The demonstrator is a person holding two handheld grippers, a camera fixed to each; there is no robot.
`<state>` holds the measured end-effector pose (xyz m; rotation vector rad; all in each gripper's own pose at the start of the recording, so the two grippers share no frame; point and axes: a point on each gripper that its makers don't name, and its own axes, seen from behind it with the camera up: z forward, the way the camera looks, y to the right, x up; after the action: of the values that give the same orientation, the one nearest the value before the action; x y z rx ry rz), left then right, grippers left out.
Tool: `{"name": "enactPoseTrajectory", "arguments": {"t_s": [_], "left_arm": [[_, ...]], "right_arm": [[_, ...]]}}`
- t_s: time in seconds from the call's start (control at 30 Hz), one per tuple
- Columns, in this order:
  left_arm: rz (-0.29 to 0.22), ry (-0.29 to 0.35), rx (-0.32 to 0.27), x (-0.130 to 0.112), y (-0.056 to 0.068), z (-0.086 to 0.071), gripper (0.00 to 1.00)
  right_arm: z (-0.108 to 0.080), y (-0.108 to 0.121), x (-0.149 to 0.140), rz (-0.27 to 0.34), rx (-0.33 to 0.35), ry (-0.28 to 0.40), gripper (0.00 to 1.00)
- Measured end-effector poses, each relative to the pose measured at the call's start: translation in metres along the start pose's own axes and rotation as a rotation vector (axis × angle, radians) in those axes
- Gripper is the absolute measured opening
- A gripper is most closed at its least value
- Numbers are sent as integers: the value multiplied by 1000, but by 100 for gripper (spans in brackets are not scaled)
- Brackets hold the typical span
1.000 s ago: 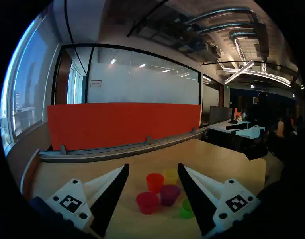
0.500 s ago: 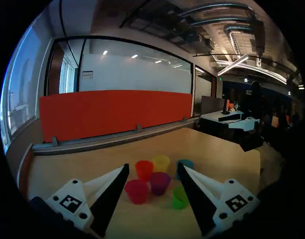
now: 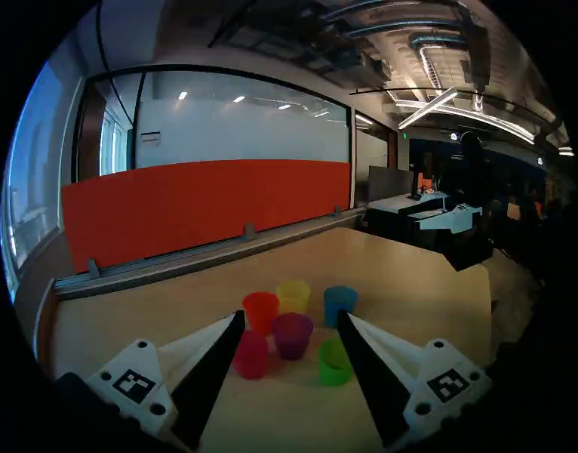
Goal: Pour water
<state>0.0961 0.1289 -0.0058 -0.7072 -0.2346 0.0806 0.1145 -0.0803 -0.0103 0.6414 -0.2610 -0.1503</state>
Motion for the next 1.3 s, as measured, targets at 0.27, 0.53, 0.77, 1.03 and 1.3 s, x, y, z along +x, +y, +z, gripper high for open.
{"name": "enactPoseTrajectory", "arguments": {"t_s": [0.27,0.53,0.77,1.03,1.3], "left_arm": [[30,-30,-47,-16,16,9,90],[55,-74,-88,-35,32,21,90],[55,-118,-119,-55,43,30,90],[64,-166,-148,-76,53,41,90],[63,-205,-182,-93,63,51,90]], "right_arm": [[5,0,-10,-8,3,-21,99],[12,-1,-16,-9,7,-33,99],[18,-1,-21,-16,10,-43,99],[27,0,-27,-9,15,-54,99],[35,2,-30,-3,20,-61,99]]}}
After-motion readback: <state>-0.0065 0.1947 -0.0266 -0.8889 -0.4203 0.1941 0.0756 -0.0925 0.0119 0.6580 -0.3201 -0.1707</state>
